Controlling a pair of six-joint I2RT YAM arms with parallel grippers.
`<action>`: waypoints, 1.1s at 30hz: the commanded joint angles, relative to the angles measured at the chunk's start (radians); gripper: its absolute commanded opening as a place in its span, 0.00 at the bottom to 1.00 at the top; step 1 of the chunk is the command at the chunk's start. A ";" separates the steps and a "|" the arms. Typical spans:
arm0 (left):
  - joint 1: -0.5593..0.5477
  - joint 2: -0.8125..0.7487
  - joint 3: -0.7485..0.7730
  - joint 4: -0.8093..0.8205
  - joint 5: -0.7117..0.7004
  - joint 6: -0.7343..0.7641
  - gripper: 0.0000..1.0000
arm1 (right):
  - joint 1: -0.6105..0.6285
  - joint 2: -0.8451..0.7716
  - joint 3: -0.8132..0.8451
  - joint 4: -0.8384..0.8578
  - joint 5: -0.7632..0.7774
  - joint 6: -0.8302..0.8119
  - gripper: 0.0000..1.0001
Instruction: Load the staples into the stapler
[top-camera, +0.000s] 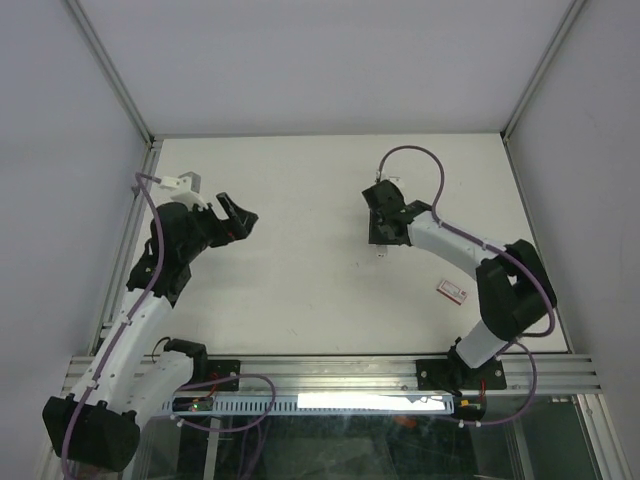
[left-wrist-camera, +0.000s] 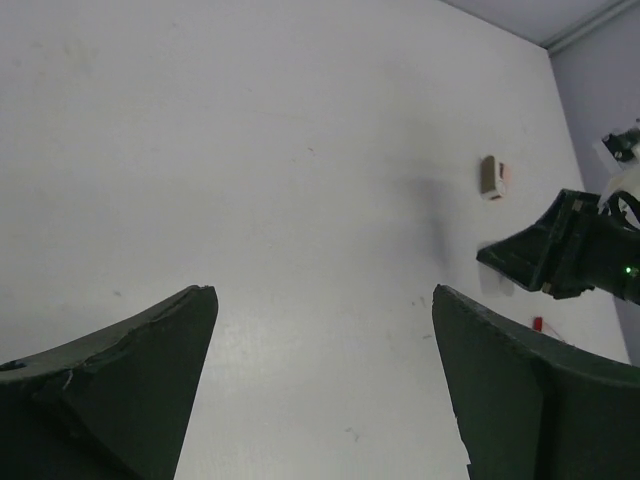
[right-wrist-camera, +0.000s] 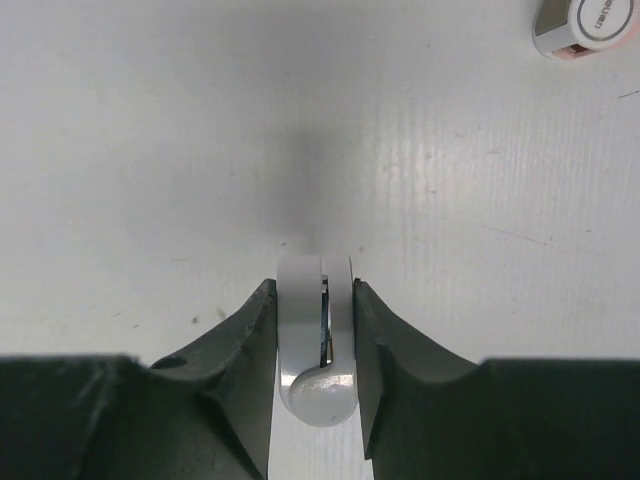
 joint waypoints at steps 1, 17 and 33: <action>-0.165 -0.008 -0.101 0.186 0.008 -0.200 0.92 | 0.003 -0.185 -0.031 0.060 -0.108 0.075 0.00; -0.694 0.399 -0.135 0.766 -0.040 -0.442 0.87 | 0.008 -0.472 -0.256 0.411 -0.450 0.470 0.00; -0.732 0.661 -0.030 0.946 -0.070 -0.479 0.71 | 0.009 -0.433 -0.234 0.428 -0.490 0.454 0.00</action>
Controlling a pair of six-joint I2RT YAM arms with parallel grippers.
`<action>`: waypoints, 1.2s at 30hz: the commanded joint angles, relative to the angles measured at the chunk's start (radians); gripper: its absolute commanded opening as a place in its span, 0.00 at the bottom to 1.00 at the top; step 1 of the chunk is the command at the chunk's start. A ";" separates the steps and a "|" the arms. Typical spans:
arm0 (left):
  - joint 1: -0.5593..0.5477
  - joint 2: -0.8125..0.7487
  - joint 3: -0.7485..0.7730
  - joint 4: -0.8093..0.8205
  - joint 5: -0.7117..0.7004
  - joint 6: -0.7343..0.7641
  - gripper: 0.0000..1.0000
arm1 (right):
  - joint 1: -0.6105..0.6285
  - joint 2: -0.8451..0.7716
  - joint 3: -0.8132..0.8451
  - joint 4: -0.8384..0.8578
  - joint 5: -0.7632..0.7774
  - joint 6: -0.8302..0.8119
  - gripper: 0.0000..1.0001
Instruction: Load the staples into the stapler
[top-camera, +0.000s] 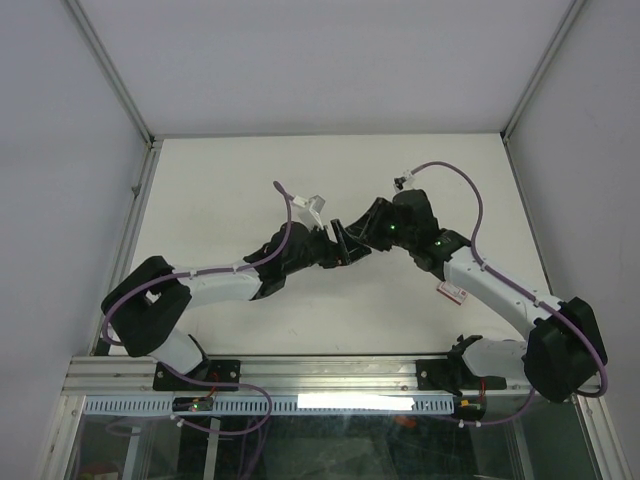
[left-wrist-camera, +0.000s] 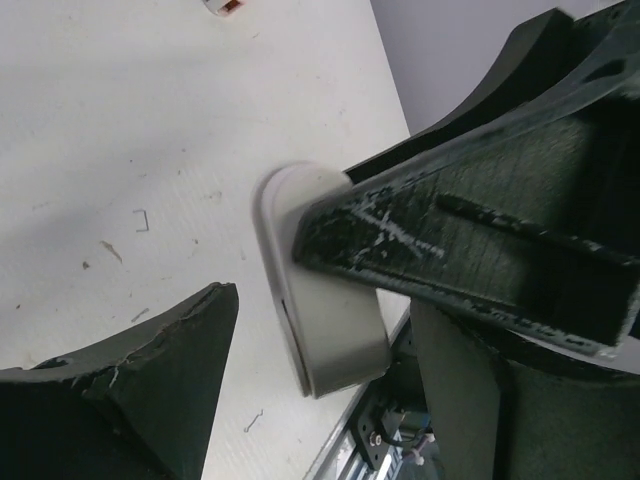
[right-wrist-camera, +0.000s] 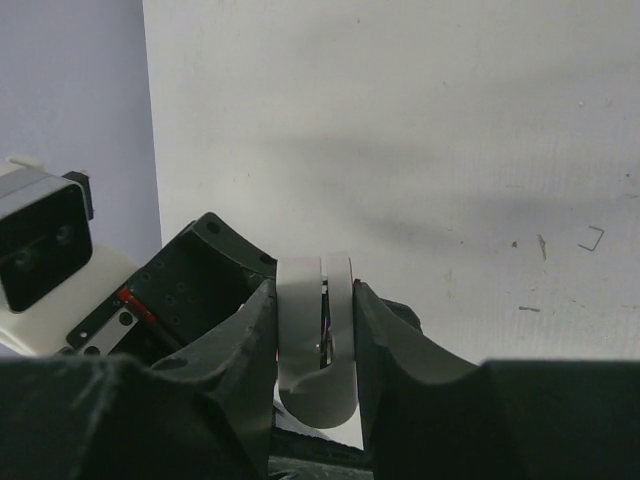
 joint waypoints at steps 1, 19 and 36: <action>-0.012 -0.040 0.016 0.104 -0.041 -0.009 0.71 | 0.006 0.005 0.032 0.065 -0.027 0.011 0.00; -0.015 -0.065 0.066 -0.052 -0.077 0.048 0.29 | 0.007 -0.025 0.004 0.050 0.017 0.008 0.00; 0.009 -0.211 0.083 -0.289 0.020 0.319 0.00 | -0.144 -0.022 0.158 -0.132 -0.286 -0.240 0.79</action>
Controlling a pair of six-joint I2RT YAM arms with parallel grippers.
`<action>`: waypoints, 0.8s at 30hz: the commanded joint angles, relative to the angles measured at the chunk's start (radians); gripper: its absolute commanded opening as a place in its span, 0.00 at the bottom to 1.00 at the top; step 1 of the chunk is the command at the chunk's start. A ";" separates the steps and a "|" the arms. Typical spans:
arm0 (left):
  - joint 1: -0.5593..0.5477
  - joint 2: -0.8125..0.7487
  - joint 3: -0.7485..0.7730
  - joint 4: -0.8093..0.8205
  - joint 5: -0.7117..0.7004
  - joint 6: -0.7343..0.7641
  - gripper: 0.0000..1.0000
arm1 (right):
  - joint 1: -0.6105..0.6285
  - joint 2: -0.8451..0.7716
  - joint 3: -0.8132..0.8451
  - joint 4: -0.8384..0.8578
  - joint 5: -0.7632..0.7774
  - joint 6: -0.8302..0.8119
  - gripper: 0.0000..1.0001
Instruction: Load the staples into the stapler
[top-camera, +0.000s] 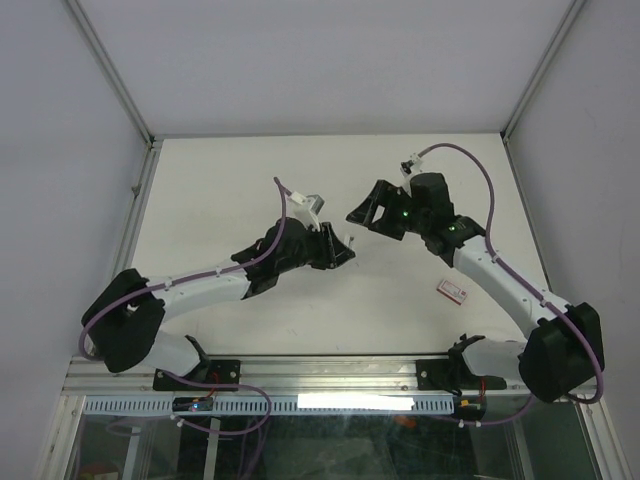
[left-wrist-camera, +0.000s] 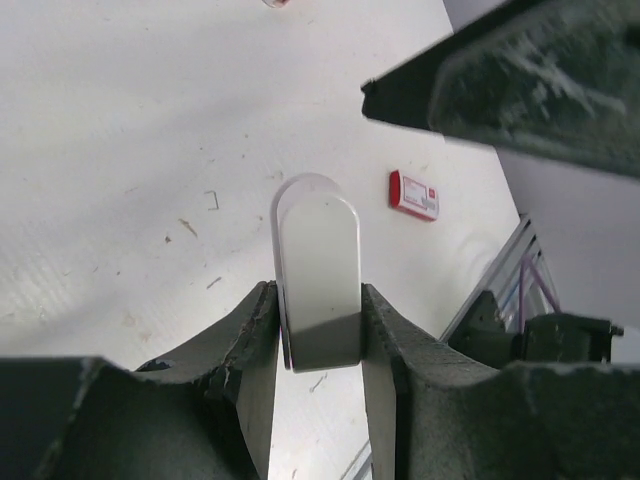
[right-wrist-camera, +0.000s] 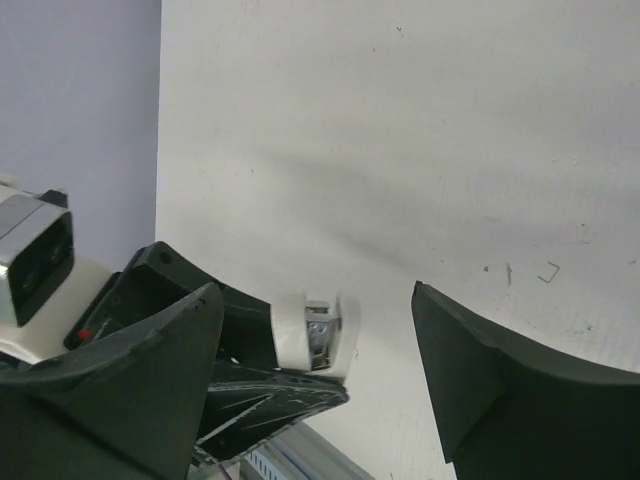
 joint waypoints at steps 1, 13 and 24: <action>0.007 -0.145 0.062 -0.121 0.077 0.193 0.00 | -0.068 -0.034 0.074 -0.080 -0.195 -0.097 0.78; 0.005 -0.277 0.218 -0.427 0.322 0.585 0.00 | -0.138 -0.133 0.077 -0.205 -0.417 -0.139 0.83; -0.003 -0.345 0.250 -0.578 0.287 0.810 0.00 | -0.132 -0.142 0.021 -0.075 -0.676 -0.010 0.70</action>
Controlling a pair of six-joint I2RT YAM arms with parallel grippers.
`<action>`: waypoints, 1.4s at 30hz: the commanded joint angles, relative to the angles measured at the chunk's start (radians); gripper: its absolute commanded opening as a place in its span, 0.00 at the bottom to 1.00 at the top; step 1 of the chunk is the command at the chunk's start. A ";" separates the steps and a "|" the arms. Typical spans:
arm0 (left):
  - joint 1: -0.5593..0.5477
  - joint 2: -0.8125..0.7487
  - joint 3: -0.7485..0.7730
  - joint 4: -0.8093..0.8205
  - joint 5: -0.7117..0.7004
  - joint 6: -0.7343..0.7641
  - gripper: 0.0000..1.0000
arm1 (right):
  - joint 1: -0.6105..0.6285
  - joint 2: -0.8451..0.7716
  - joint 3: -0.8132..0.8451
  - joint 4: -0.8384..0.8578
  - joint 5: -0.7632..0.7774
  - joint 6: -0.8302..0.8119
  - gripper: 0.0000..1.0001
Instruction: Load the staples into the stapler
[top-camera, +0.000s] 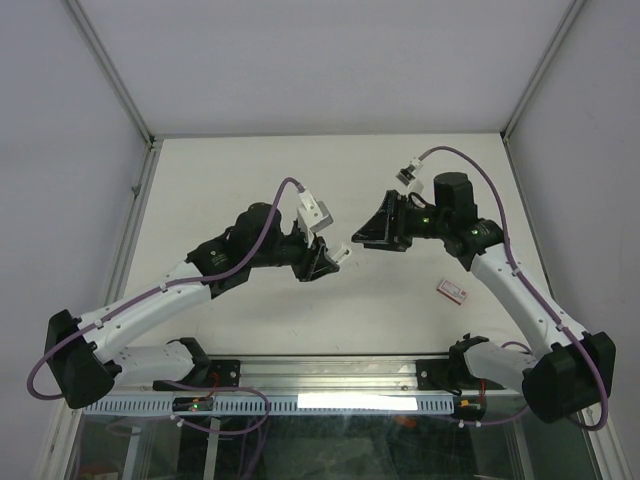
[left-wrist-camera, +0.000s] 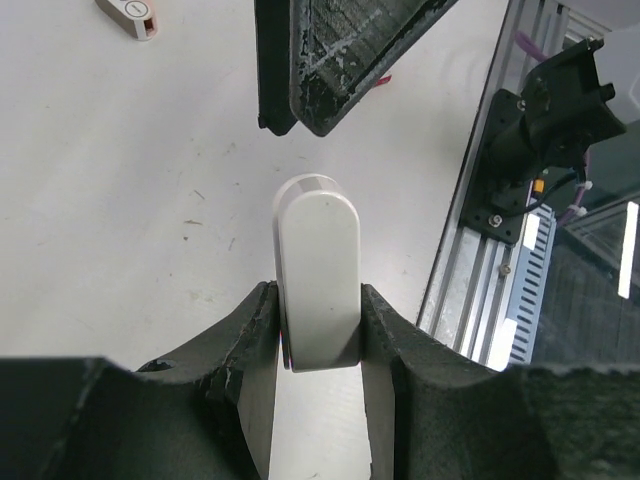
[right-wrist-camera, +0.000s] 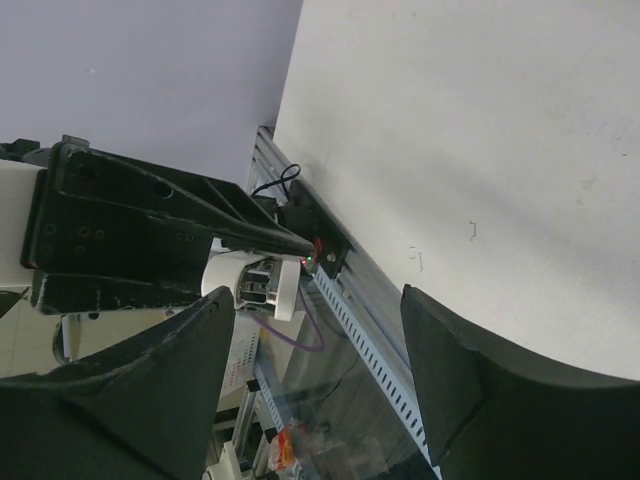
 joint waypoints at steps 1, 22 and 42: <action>-0.004 -0.043 0.060 -0.044 -0.026 0.131 0.00 | 0.004 -0.037 -0.017 0.118 -0.120 0.092 0.69; -0.005 -0.087 0.026 -0.016 -0.026 0.144 0.00 | 0.091 0.031 -0.056 0.177 -0.105 0.156 0.40; -0.007 -0.093 0.014 0.004 -0.025 0.143 0.00 | 0.108 0.028 -0.073 0.233 -0.137 0.216 0.27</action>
